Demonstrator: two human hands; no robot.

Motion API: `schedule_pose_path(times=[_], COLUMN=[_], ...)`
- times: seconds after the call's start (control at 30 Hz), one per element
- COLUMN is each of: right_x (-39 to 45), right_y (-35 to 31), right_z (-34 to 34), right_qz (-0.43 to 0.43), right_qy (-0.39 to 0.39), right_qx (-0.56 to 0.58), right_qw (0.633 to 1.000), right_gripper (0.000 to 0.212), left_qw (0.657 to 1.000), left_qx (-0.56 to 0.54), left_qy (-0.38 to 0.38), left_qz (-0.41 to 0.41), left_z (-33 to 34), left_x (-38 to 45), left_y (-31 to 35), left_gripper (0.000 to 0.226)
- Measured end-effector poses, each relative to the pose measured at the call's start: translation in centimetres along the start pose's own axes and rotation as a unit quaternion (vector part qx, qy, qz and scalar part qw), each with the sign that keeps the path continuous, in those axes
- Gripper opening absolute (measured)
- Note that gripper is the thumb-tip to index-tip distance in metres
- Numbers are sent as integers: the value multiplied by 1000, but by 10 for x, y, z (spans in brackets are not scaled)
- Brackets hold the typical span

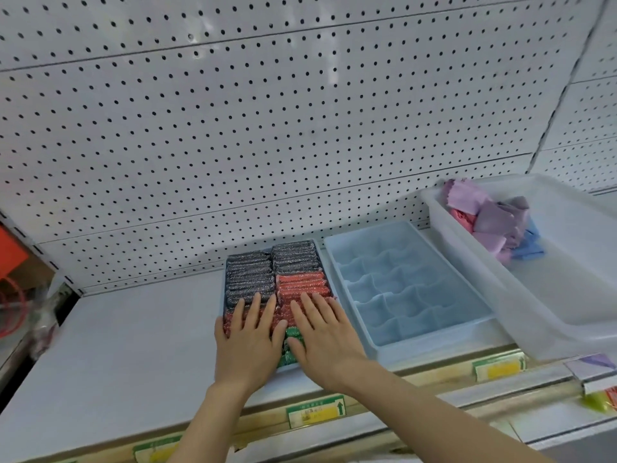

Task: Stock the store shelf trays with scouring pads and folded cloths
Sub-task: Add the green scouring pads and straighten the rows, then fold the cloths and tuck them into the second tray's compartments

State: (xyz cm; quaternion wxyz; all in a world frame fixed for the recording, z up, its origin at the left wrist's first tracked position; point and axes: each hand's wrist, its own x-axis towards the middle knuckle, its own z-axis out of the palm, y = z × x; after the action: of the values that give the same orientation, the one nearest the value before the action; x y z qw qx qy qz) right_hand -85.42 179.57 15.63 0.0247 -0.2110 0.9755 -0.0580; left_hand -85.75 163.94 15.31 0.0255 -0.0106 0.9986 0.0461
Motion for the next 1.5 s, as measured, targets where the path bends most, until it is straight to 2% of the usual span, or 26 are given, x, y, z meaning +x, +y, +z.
schedule_pose_path(times=[0.1, 0.2, 0.27, 0.33, 0.5, 0.73, 0.83, 1.0, 1.1, 1.13, 1.2, 1.27, 1.37, 1.5], right_x=[-3, -10, -13, -18, -40, -57, -56, -46, -39, -36, -32, -29, -27, -24], right_y=[9, 33, 59, 89, 173, 288, 332, 390, 408, 414, 426, 435, 446, 451], right_z=[-11, -30, -46, -66, -95, -108, -114, -118, -117, -115, -111, -108, -103, -108], right_qz=[5, 10, 35, 85, 189, 229, 229, 224, 216, 214, 214, 218, 225, 237], right_qy=[31, 200, 254, 274, 302, 301, 296, 237, 237, 238, 239, 230, 204, 195], right_qx=[36, 45, 50, 43, 16, -6, -33, -31, -30, -28, -25, -22, -18, 1], right_qw=[999, 979, 965, 957, 934, 926, 927, 945, 947, 947, 947, 948, 953, 952], right_gripper=[77, 51, 38, 32, 37, 16, 16, 25, 24, 24, 23, 24, 30, 37], left_qw=[998, 995, 992, 988, 976, 961, 958, 980, 990, 985, 971, 951, 938, 926], left_qx=[-44, -44, -55, -60, -56, -77, -66, -21, -54, -93, -143, -196, -314, -361], left_qy=[38, 91, 95, 86, 48, 77, 74, -11, -103, -135, -192, -237, -136, -108], left_qz=[-24, 10, 62, 115, 206, 254, 267, 199, 75, 50, -7, -34, -58, -27], left_z=[-16, -35, -46, -56, -69, -73, -72, -54, -33, -22, -7, -4, 1, -16], left_x=[10, 26, 36, 44, 60, 117, 150, 198, 231, 242, 257, 253, 251, 252], left_y=[10, 32, 59, 91, 177, 300, 354, 421, 441, 442, 458, 469, 472, 465], left_gripper=[53, 53, 54, 52, 48, 37, 30, 18, 50, 53, 44, 41, 35, 21])
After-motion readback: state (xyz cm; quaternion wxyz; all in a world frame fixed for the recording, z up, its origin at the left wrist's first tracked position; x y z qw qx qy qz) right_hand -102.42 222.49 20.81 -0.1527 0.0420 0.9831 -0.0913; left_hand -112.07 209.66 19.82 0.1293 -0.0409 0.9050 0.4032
